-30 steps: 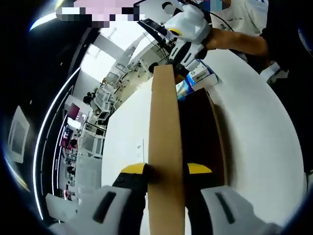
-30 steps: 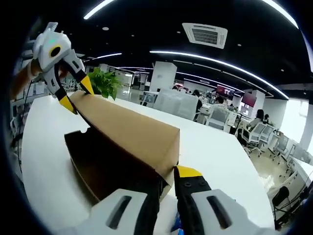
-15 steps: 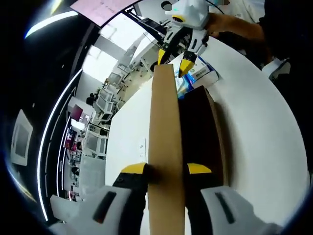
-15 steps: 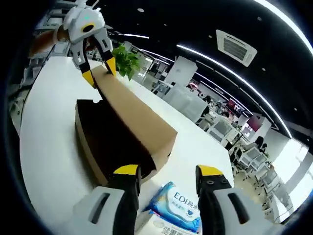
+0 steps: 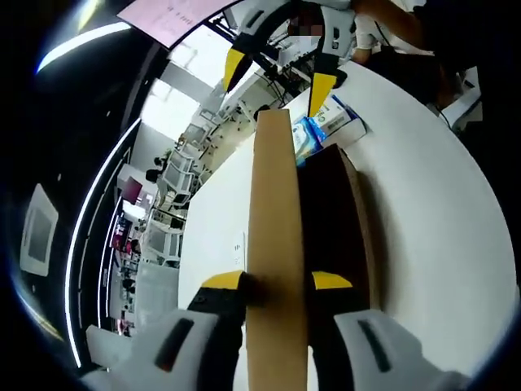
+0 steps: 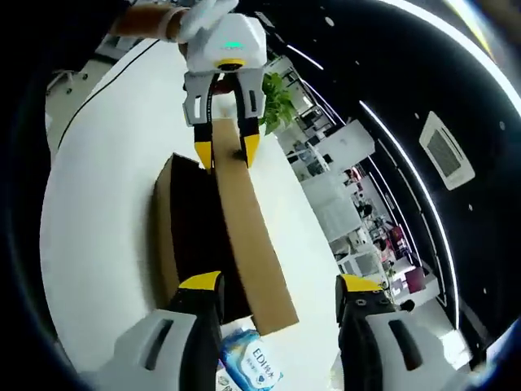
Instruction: Operate the shoe box by opening the lid, removing the specified soft item, and placing it in the target area until the item is outside and the box remains undamaged.
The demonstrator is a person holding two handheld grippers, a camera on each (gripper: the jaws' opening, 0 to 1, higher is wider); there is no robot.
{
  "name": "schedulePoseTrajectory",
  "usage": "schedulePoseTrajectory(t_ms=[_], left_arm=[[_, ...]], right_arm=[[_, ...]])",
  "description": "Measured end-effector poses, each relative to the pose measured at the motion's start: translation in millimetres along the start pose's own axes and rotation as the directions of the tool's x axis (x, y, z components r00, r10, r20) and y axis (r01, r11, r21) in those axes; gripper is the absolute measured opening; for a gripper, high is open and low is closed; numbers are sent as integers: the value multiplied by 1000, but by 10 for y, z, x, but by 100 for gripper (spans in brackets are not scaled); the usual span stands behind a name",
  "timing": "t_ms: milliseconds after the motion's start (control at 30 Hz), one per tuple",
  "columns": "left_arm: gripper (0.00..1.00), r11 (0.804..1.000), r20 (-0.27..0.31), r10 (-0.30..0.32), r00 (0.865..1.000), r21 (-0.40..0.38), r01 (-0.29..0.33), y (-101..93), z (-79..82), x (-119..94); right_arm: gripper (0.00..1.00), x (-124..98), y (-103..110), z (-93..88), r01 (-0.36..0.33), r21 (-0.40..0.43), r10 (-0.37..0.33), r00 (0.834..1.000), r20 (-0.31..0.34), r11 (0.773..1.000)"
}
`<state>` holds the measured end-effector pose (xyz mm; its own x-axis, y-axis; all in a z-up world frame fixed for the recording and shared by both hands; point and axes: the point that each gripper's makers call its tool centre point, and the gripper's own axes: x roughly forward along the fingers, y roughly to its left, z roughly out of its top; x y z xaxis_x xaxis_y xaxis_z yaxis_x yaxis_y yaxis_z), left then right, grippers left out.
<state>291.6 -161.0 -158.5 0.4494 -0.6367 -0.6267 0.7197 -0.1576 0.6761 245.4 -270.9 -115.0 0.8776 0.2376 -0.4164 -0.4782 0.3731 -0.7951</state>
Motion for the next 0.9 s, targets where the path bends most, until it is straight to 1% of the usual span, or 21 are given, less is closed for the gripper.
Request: schedulePoseTrajectory(t_ms=[67, 167, 300, 400, 467, 700, 733, 833, 900], left_arm=[[30, 1000, 1, 1, 1000, 0, -1, -4, 3, -7], [30, 1000, 3, 4, 1000, 0, -4, -5, 1, -9], [30, 1000, 2, 6, 1000, 1, -6, -16, 4, -11], [30, 1000, 0, 7, 1000, 2, -7, -19, 4, -11], [30, 1000, 1, 7, 1000, 4, -7, -21, 2, -11], [30, 1000, 0, 5, 1000, 8, -5, -25, -3, -5], [30, 1000, -2, 5, 1000, 10, -5, -24, -2, -3], [30, 1000, -1, 4, 1000, 10, -4, -24, 2, 1], [30, 1000, -2, 5, 1000, 11, -5, -23, 0, 2]], right_arm=[[56, 88, 37, 77, -26, -47, 26, 1000, 5, 999], [55, 210, 90, 105, -48, -65, 48, 999, -14, 997], [51, 364, 180, 139, -90, -63, 89, 996, -16, 994], [49, 433, 239, 153, -107, -85, 105, 994, -18, 991], [48, 447, 265, 151, -114, -91, 113, 993, -21, 989], [48, 462, 240, 132, -110, -96, 108, 994, -29, 989], [47, 461, 244, 148, -113, -108, 111, 993, -25, 988], [38, 477, 270, 159, -124, -137, 121, 992, -29, 983], [35, 491, 300, 161, -134, -155, 130, 991, -31, 979]])
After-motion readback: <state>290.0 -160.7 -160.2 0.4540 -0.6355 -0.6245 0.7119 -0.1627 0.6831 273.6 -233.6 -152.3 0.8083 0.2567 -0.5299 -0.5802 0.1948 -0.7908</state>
